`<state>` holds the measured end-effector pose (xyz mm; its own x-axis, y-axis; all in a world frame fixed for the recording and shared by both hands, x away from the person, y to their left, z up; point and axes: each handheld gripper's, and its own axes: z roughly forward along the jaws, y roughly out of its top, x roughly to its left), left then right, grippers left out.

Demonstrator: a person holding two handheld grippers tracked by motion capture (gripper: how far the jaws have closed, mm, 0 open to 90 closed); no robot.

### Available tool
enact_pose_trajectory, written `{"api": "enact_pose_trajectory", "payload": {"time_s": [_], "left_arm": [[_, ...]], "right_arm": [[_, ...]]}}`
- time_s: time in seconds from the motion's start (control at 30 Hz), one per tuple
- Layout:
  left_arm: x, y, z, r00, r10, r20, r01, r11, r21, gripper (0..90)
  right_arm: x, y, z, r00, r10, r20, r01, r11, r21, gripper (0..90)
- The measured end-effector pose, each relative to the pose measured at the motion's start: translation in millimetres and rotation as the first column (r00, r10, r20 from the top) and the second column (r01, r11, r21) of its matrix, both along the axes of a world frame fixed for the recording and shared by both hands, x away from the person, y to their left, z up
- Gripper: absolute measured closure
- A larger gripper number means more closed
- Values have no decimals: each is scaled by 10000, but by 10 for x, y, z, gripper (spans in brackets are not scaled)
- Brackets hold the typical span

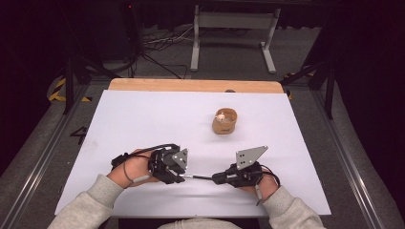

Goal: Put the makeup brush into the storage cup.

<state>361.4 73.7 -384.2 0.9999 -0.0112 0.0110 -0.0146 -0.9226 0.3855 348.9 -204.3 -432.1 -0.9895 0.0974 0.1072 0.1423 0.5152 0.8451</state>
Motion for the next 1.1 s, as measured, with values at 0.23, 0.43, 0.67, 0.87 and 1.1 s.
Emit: {"api": "enact_pose_trajectory", "payload": {"time_s": [0.23, 0.43, 0.67, 0.87, 1.1], "left_arm": [[-19, 2, 14, 9996, -258, 59, 257, 9996, 142, 809], [-33, -7, 6, 9993, -355, 139, 351, 9990, 272, 815], [-49, -18, 10, 9990, -402, 169, 397, 9987, 321, 818], [-51, -30, 28, 9986, -448, 264, 440, 9986, 290, 820], [-63, -67, 92, 9980, -478, 410, 464, 9983, 353, 820]], "right_arm": [[4, -20, 0, 10000, 42, -26, -42, 9999, 104, 838], [11, -8, -20, 9998, 138, -120, -137, 9999, 36, 831], [16, -1, -19, 9999, 3, -155, -4, 10000, -49, 760], [1, 37, 47, 9995, -299, -124, 297, 9995, -132, 606], [-52, 256, 196, 9978, -520, 414, 576, 9869, -1505, 555]]}}
